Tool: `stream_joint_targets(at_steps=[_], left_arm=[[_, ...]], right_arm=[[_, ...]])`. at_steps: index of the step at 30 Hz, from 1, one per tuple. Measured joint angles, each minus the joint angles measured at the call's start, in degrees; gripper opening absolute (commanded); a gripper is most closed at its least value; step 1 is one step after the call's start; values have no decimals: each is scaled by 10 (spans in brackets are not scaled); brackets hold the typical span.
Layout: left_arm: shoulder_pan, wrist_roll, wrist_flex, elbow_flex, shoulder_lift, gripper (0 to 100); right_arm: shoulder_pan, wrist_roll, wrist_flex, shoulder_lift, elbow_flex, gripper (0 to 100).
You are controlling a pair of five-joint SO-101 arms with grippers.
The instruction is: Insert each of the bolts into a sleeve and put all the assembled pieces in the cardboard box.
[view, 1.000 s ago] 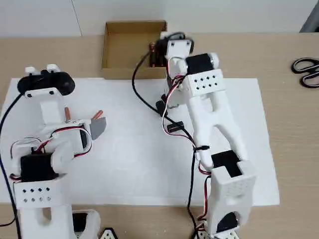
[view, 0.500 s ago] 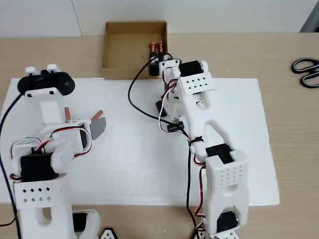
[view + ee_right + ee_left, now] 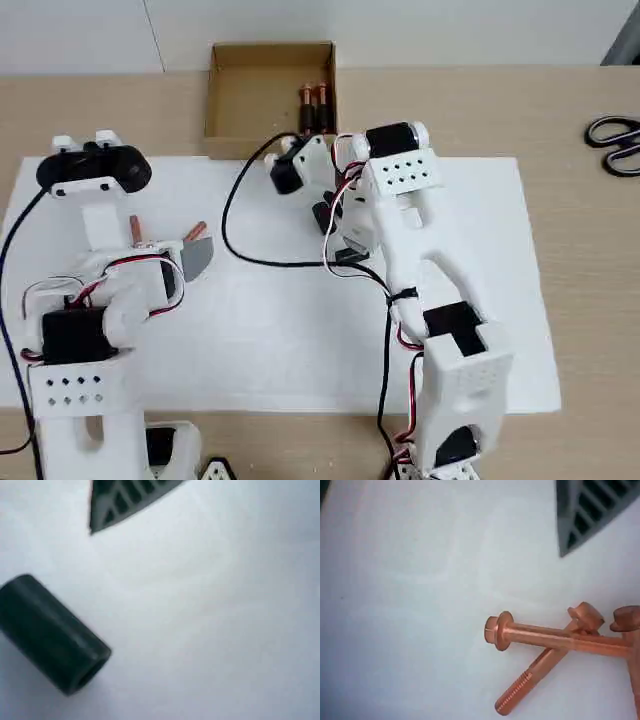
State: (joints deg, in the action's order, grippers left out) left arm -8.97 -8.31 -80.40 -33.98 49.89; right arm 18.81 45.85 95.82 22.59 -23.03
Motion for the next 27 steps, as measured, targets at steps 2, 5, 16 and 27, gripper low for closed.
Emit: stream_joint_targets(at_steps=[2, 5, 16, 27], left_arm=[[0, 0, 0, 0, 0, 302], [0, 0, 0, 0, 0, 302], [-125, 0, -1, 26, 0, 302], [-287, -3, -40, 80, 0, 302]], right_arm=[[0, 15, 0, 0, 4, 191], [13, 48, -1, 0, 4, 190], [46, 146, -1, -1, 4, 190], [39, 195, -2, 2, 34, 190]])
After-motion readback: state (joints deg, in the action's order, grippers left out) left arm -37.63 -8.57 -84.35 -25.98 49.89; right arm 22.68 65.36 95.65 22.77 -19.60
